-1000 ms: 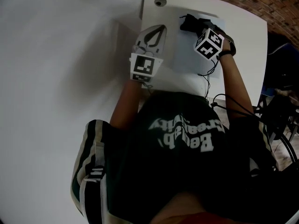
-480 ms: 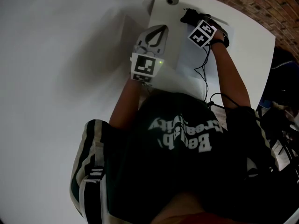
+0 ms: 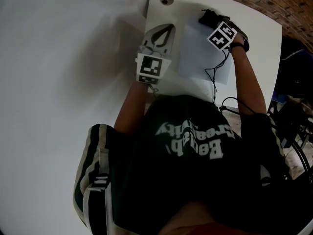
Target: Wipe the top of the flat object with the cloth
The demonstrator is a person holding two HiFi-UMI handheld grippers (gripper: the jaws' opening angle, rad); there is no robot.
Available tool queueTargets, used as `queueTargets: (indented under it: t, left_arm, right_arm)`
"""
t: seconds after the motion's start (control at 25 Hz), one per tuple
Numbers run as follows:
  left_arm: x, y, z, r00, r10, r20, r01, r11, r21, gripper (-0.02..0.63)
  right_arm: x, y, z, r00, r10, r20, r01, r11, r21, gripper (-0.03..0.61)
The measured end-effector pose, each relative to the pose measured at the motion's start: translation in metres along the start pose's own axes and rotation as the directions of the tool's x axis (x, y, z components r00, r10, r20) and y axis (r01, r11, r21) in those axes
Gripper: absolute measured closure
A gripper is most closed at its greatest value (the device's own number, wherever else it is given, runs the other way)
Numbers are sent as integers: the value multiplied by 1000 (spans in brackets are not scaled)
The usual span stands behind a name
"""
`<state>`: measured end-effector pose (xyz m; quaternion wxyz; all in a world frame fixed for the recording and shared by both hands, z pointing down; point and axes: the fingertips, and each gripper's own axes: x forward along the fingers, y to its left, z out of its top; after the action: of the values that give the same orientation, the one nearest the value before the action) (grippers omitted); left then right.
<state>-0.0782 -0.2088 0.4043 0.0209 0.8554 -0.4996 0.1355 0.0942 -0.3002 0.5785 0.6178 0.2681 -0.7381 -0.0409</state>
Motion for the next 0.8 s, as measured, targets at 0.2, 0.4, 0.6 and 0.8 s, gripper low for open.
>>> queueTargets:
  t: [0.2, 0.4, 0.6, 0.8]
  left_arm:
    - [14, -15, 3, 999, -50, 2, 50, 998, 31, 617]
    - [14, -20, 10, 998, -67, 2, 67, 996, 62, 617]
    - [13, -21, 13, 998, -64, 19, 63, 997, 47, 617]
    - [4, -11, 9, 999, -35, 20, 34, 999, 42, 617]
  right_arm:
    - [-6, -23, -69, 996, -47, -81, 54, 995, 88, 520]
    - [-13, -28, -88, 993, -74, -94, 87, 986, 139, 522]
    - [-33, -32, -57, 993, -113, -33, 116, 988, 103, 520]
    - [-40, -8, 20, 992, -77, 101, 76, 997, 11, 520]
